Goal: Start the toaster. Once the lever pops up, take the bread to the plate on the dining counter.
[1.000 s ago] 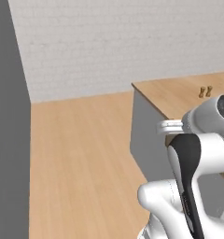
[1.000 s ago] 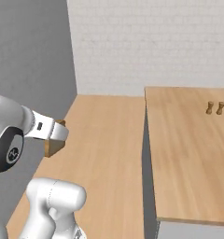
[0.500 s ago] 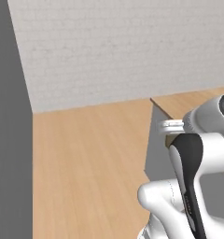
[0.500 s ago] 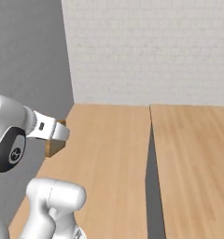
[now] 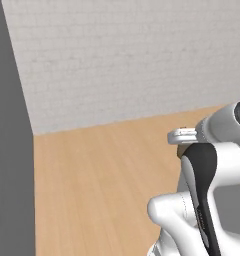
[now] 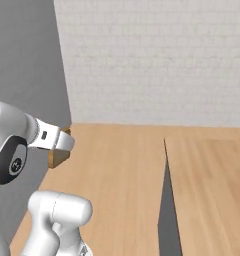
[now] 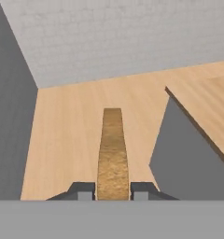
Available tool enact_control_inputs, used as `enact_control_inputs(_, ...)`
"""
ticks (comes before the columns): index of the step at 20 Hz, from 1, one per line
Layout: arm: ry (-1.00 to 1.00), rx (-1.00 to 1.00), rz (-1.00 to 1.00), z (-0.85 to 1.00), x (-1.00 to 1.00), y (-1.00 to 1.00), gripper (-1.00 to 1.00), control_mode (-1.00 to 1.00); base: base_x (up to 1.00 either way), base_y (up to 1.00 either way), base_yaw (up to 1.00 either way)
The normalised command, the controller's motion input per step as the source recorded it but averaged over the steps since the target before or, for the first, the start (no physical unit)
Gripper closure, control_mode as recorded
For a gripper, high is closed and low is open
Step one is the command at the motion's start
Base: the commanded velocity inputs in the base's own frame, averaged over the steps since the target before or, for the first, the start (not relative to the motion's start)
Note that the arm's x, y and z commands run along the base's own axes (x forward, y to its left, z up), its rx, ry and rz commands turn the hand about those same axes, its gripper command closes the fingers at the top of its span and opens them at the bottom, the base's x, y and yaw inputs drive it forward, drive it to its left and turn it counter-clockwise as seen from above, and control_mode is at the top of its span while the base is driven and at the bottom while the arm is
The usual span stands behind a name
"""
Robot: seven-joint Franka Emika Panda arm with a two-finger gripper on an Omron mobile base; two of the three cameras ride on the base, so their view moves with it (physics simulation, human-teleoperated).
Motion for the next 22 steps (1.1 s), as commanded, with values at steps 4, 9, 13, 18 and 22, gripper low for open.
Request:
enact_control_inputs(4, 0.0, 0.0, 0.0, 0.0, 0.0, 0.0, 1.0, 1.0, 1.0, 0.62, -0.09)
enact_control_inputs(9, 0.0, 0.0, 0.0, 0.0, 0.0, 0.0, 1.0, 1.0, 1.0, 0.68, -0.19)
enact_control_inputs(13, 0.0, 0.0, 0.0, 0.0, 0.0, 0.0, 1.0, 1.0, 1.0, 0.67, -0.47)
enact_control_inputs(18, 0.0, 0.0, 0.0, 0.0, 0.0, 0.0, 1.0, 1.0, 1.0, 0.64, -0.57)
enact_control_inputs(22, 0.0, 0.0, 0.0, 0.0, 0.0, 0.0, 1.0, 1.0, 1.0, 0.33, -0.56)
